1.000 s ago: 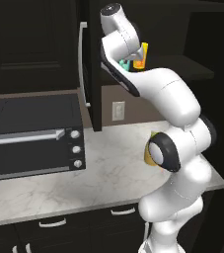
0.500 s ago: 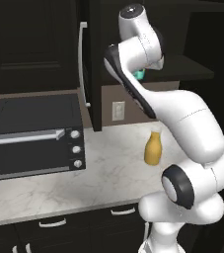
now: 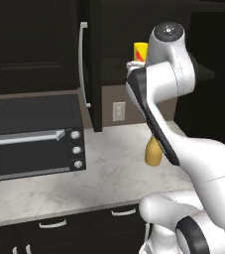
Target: There is a tray on the dining counter. Grab the cup, mug, and pitcher and place them on the tray. The pitcher may be placed next to the tray if it cannot fit the tray.
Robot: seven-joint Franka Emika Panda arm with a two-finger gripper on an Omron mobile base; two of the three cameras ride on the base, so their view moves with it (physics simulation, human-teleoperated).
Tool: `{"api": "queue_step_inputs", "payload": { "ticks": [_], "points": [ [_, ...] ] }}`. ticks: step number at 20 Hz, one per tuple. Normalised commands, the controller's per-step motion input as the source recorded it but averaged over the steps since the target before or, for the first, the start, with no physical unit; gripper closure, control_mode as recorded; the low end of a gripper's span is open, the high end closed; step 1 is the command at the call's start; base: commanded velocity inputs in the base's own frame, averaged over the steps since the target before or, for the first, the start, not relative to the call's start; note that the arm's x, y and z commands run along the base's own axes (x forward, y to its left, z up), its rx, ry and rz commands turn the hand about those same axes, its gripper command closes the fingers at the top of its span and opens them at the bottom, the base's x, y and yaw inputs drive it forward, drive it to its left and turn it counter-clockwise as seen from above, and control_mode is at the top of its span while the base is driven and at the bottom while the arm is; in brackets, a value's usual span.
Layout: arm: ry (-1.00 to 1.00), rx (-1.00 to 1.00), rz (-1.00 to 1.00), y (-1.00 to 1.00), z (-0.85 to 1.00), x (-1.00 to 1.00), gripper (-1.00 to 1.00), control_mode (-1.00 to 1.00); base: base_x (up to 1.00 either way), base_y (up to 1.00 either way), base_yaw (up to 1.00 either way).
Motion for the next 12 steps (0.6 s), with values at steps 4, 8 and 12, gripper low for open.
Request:
{"api": "queue_step_inputs", "payload": {
  "ticks": [4, 8, 12],
  "points": [
    [0.00, 0.00, 0.13, 0.00, -0.03, -0.96, 1.00, -1.00, 0.00, 0.00, 0.00],
    [0.00, 0.00, 0.12, 0.02, -0.02, -0.65, 1.00, -1.00, 0.00, 0.00, 0.00],
    [0.00, 0.00, 0.11, 0.01, -0.04, -0.54, 1.00, -1.00, 0.00, 0.00, 0.00]
  ]
}}
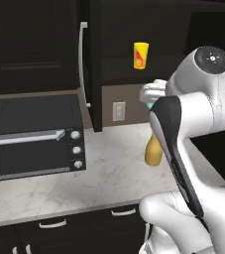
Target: There is a tray on the dining counter. Grab the cup, mug, and pitcher and place them on the tray. The pitcher may be placed next to the tray if it cannot fit the tray.
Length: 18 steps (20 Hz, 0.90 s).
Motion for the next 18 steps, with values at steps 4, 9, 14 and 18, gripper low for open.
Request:
{"api": "queue_step_inputs", "payload": {
  "ticks": [4, 9, 14, 18],
  "points": [
    [0.00, 0.00, 0.11, 0.04, -0.05, -0.40, 1.00, -1.00, 0.00, 0.00, 0.00],
    [0.00, 0.00, 0.08, 0.10, -0.04, -0.26, 1.00, -1.00, 0.00, 0.00, 0.00],
    [0.00, 0.00, 0.04, 0.03, -0.03, -0.17, 1.00, 1.00, -0.17, 0.01, 0.02],
    [0.00, 0.00, 0.00, 0.00, 0.00, 0.00, 1.00, 1.00, -0.74, 0.00, 0.03]
  ]
}}
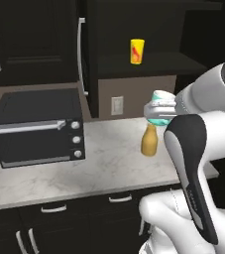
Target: There is a tray on the dining counter. Grab the cup, mug, and pitcher and place them on the tray. The pitcher may be placed next to the tray if it cannot fit the tray.
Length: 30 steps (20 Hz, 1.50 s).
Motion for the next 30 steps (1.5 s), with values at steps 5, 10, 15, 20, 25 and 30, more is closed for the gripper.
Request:
{"api": "queue_step_inputs", "payload": {
  "ticks": [5, 10, 15, 20, 25, 30],
  "points": [
    [0.00, 0.00, 0.00, 0.00, 0.00, 0.00, 1.00, 1.00, -0.99, 0.00, 0.00],
    [0.00, 0.00, 0.00, 0.00, 0.00, 0.00, 1.00, 1.00, -0.54, 0.06, 0.14],
    [0.00, 0.00, 0.00, 0.00, 0.00, 0.00, 1.00, 1.00, -0.12, 0.08, 0.57],
    [0.00, 0.00, 0.00, 0.00, 0.00, 0.00, 1.00, 1.00, -0.07, 0.05, 0.64],
    [0.00, 0.00, 0.00, 0.00, 0.00, 0.00, 1.00, 1.00, -0.03, 0.07, 0.62],
    [0.00, 0.00, 0.00, 0.00, 0.00, 0.00, 1.00, 1.00, 0.00, 0.09, 0.59]
  ]
}}
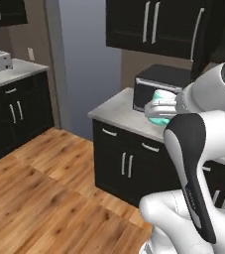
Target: There is a tray on the dining counter. Grab the cup, mug, and pitcher and place them on the tray. The pitcher may be placed next to the tray if it cannot fit the tray.
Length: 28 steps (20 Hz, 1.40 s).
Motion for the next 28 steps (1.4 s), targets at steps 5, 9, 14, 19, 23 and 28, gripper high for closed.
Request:
{"api": "queue_step_inputs", "payload": {
  "ticks": [5, 9, 14, 19, 23, 28],
  "points": [
    [0.00, 0.00, 0.00, 0.00, 0.00, 0.00, 1.00, 1.00, 0.00, 0.08, 0.57],
    [0.00, 0.00, 0.00, 0.00, 0.00, 0.00, 1.00, 1.00, 0.00, 0.09, 0.56],
    [0.00, 0.00, 0.00, 0.00, 0.00, 0.00, 1.00, 1.00, 0.00, 0.12, 0.56],
    [0.00, 0.00, 0.00, 0.00, 0.00, 0.00, 1.00, 1.00, 0.00, 0.12, 0.55],
    [0.00, 0.00, 0.00, 0.00, 0.00, 0.00, 1.00, 1.00, 0.00, 0.11, 0.56],
    [0.00, 0.00, 0.00, 0.00, 0.00, 0.00, 1.00, 1.00, 0.00, 0.11, 0.56]
  ]
}}
